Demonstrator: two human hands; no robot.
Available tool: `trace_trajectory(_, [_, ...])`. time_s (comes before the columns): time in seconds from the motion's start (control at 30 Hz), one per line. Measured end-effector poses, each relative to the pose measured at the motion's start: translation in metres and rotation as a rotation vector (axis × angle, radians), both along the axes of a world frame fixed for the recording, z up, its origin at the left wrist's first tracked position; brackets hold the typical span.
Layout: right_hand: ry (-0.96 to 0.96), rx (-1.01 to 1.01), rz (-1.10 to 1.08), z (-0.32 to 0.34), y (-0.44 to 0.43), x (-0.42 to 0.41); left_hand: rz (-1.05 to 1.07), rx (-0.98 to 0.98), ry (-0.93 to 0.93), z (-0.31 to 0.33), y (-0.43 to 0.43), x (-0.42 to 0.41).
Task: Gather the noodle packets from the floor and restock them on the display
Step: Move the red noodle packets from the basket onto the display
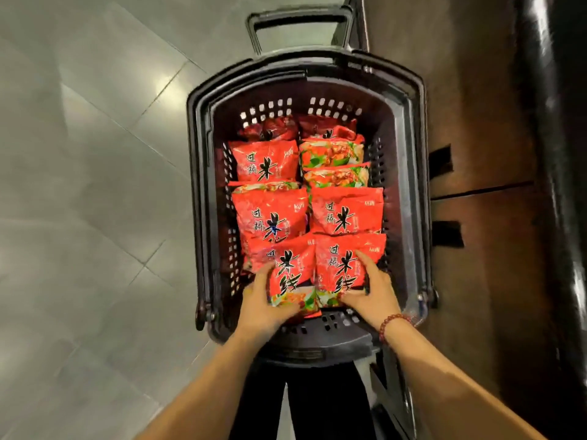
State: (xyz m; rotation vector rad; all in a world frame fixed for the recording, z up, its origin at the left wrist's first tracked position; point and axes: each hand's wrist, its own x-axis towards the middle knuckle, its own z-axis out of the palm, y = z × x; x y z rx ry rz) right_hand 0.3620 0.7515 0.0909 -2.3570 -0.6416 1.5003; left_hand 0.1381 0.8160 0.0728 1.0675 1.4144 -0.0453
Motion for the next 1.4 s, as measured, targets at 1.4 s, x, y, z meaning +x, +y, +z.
trace_trajectory(1.4, [-0.287,0.990,-0.711,0.526,-0.123,-0.028,-0.387,0.571,-0.700,0.514,0.027,0.067])
